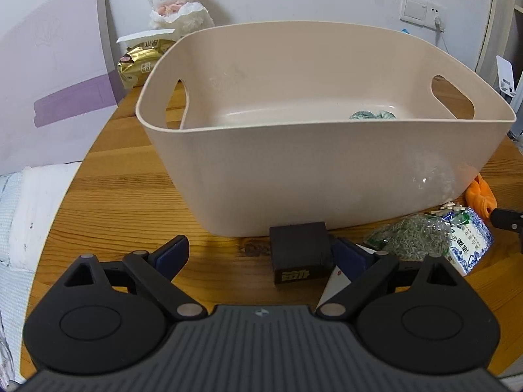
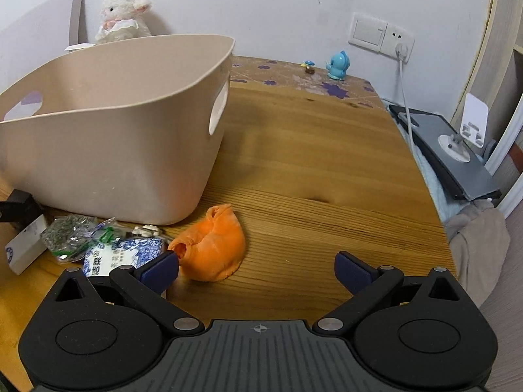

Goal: Organize objects
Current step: 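Move left tool to black cube box while right tool approaches orange plush toy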

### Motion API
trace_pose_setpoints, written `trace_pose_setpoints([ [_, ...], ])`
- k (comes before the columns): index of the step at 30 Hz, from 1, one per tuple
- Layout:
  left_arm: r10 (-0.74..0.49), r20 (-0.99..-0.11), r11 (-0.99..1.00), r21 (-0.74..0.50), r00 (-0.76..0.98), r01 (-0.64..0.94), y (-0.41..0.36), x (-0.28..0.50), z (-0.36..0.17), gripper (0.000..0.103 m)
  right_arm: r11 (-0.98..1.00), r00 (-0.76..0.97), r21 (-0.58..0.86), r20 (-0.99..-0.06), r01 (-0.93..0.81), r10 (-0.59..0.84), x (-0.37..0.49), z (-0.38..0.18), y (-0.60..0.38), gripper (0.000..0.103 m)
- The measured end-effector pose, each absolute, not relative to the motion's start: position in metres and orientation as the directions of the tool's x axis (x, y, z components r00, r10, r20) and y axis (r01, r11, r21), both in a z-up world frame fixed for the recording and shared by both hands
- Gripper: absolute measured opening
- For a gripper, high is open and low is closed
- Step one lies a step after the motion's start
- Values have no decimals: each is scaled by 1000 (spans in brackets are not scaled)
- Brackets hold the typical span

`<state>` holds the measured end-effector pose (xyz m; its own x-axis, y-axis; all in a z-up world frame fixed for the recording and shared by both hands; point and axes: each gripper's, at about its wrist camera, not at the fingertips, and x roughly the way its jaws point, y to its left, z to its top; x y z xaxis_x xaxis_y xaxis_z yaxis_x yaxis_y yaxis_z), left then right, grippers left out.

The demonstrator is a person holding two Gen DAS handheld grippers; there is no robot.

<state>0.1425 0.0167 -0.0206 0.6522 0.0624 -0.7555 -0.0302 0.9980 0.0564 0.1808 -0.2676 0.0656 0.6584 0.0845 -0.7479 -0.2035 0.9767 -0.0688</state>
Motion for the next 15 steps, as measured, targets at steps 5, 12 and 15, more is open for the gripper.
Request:
trace_pose_setpoints([
  [5, 50, -767, 999, 47, 640, -22, 14, 147, -27, 94, 978, 655, -47, -749, -203, 101, 187, 56, -263, 100],
  [12, 15, -765, 1000, 8, 644, -15, 17, 150, -29, 71, 975, 637, -20, -760, -220, 128, 189, 49, -256, 82],
  [15, 8, -778, 1000, 4, 628, -9, 17, 151, -32, 53, 973, 638, -8, -756, -231, 146, 187, 51, -253, 70],
])
